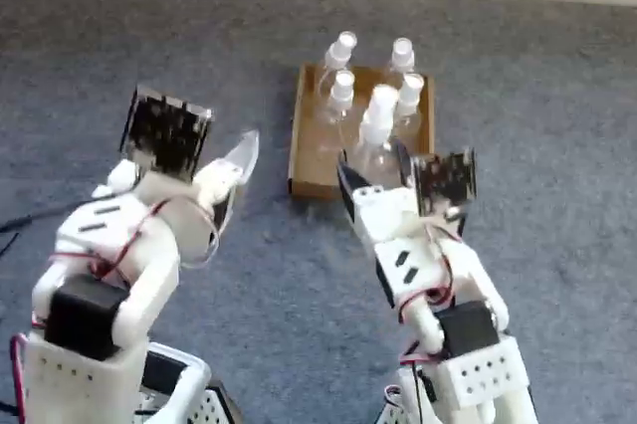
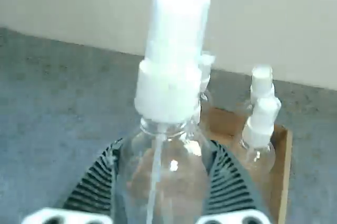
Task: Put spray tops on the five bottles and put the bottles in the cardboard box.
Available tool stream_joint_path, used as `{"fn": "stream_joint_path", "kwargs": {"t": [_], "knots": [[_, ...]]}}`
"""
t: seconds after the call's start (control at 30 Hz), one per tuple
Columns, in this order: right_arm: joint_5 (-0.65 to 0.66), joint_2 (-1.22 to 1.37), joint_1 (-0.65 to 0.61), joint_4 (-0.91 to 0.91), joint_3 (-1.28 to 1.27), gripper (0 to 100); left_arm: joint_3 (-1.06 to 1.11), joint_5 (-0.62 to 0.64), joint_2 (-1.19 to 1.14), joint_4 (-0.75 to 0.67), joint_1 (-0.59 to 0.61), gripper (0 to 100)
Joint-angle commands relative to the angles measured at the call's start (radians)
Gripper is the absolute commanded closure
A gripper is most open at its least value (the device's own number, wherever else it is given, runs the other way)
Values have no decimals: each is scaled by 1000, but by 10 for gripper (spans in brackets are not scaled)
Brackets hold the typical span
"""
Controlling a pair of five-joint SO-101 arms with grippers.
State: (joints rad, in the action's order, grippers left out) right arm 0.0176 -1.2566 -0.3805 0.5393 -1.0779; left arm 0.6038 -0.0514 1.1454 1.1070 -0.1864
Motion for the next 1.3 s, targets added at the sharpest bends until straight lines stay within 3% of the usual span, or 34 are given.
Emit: {"fn": "stream_joint_path", "kwargs": {"t": [0.0, 0.27, 0.7, 1.03, 1.27], "knots": [[-12, 200, 16, 5, 205, 995, 170, -5, 119, 6, 28, 847], [-89, 570, -54, 71, 510, 995, 487, 2, 325, -137, -35, 781], [-178, 748, -260, 285, 733, 995, 598, 32, 390, -261, -85, 779], [-172, 748, -263, 524, 852, 995, 677, -23, 390, -344, -79, 790], [-46, 754, -191, 489, 848, 995, 682, -25, 400, -338, -77, 790]]}}
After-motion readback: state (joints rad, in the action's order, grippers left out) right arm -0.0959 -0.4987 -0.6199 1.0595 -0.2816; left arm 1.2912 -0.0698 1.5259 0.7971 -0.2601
